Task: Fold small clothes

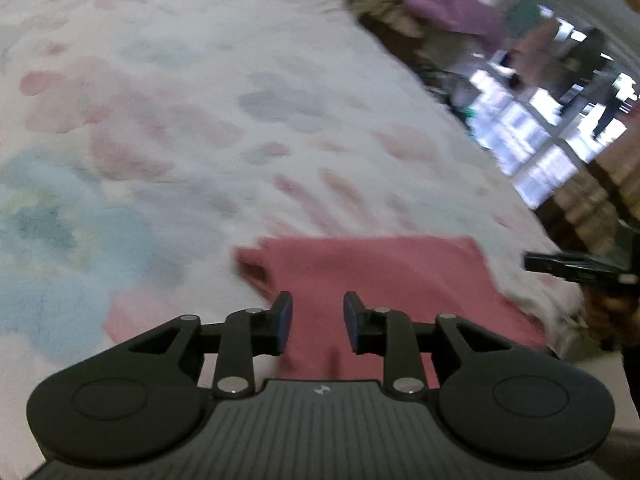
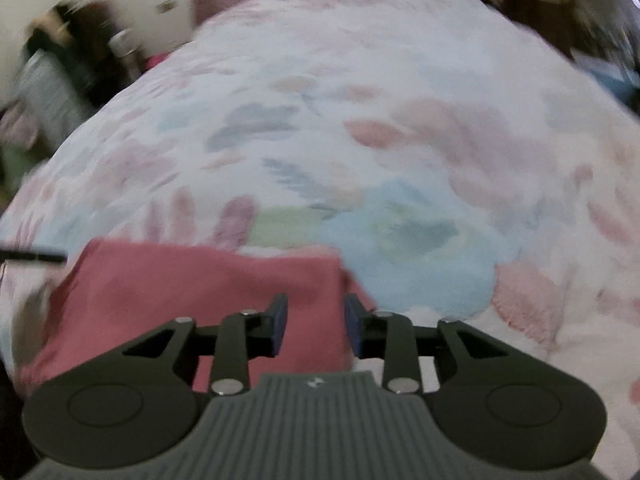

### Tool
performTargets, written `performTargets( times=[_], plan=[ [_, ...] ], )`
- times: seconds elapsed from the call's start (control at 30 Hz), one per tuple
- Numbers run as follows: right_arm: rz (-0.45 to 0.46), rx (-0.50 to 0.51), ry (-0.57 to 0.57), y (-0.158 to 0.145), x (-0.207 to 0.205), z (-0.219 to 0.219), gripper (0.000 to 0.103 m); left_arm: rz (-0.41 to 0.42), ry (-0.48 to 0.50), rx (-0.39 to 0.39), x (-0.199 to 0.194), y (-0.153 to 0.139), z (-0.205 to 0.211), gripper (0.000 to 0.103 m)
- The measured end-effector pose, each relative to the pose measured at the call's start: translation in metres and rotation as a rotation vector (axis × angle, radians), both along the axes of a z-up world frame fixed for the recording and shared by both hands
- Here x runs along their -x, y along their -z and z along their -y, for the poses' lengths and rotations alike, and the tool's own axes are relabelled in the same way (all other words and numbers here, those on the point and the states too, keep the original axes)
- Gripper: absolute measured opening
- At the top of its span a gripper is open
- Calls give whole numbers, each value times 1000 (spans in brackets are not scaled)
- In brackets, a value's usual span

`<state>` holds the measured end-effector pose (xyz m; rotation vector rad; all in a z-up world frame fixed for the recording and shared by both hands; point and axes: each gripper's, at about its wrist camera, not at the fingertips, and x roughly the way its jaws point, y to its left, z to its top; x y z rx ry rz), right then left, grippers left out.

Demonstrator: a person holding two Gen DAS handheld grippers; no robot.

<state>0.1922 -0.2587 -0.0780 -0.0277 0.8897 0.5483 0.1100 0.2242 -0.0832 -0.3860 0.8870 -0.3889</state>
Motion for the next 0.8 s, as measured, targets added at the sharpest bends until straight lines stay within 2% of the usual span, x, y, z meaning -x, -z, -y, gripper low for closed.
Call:
performTargets(
  times=[0.1, 0.2, 0.23, 0.3, 0.37, 0.47, 0.5, 0.6, 0.63, 0.7, 0.8],
  plan=[
    [34, 57, -118, -9, 35, -20, 36, 10, 77, 14, 26, -8, 26, 34],
    [49, 109, -224, -4, 64, -54, 36, -2, 131, 65, 38, -4, 58, 37],
    [50, 111, -258, -2, 72, -63, 36, -3, 145, 61, 39, -1, 69, 39],
    [47, 127, -307, 5, 83, -80, 36, -32, 167, -27, 39, 11, 90, 40],
    [65, 202, -325, 15, 93, -86, 35, -102, 184, -105, 43, 27, 100, 40],
    [39, 286, -271, 30, 101, -58, 36, -142, 171, -94, 60, 40, 85, 39],
    [18, 297, -231, 35, 101, -40, 36, -159, 161, -86, 64, 42, 77, 35],
    [-37, 246, -130, 36, 102, 6, 39, -190, 138, -58, 69, 41, 58, 31],
    [-47, 213, -103, 33, 102, 17, 45, -192, 137, -77, 71, 37, 56, 32],
    [-41, 178, -62, 24, 105, 29, 46, -171, 129, -116, 73, 26, 51, 32],
    [-16, 137, -24, 12, 108, 35, 47, -146, 79, -102, 77, 10, 43, 42]
  ],
)
